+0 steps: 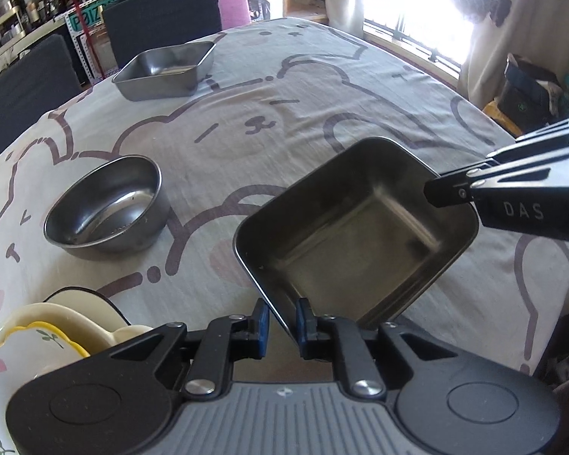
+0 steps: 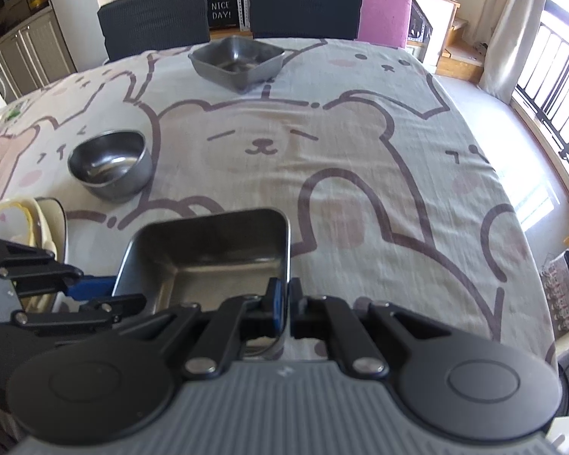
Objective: Organize plates and bowls
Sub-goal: 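Lift the steel square tray with both grippers and carry it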
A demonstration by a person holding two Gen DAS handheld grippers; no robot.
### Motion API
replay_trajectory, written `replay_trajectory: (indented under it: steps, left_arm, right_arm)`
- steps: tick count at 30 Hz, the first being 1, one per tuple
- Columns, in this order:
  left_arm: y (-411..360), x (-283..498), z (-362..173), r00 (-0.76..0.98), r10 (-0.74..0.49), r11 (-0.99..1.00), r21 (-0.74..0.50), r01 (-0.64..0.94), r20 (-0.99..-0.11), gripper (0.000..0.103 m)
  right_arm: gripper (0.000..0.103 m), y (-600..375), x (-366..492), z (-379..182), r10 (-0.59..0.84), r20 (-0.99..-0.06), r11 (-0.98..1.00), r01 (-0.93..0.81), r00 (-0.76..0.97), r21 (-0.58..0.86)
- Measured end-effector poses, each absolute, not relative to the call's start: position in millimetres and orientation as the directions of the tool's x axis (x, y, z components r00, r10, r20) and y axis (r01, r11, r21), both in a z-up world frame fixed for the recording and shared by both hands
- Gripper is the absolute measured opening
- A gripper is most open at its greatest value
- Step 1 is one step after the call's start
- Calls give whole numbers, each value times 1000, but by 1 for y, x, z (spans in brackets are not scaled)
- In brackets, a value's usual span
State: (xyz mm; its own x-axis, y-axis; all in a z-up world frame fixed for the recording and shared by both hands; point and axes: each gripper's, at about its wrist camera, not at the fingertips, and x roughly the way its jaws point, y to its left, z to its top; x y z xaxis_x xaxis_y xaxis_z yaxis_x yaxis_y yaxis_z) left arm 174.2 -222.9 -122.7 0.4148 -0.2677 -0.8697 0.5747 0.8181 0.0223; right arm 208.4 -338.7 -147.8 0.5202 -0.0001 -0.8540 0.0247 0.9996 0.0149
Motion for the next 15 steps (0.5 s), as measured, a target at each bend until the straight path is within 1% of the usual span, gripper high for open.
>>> replay_trajectory:
  steps: [15]
  left_arm:
    - [-224,173,-122,409,-286,809,11,588,-866,17]
  right_arm:
    - [7,-339,212,-161,-18,-891,1000,6,453,-17]
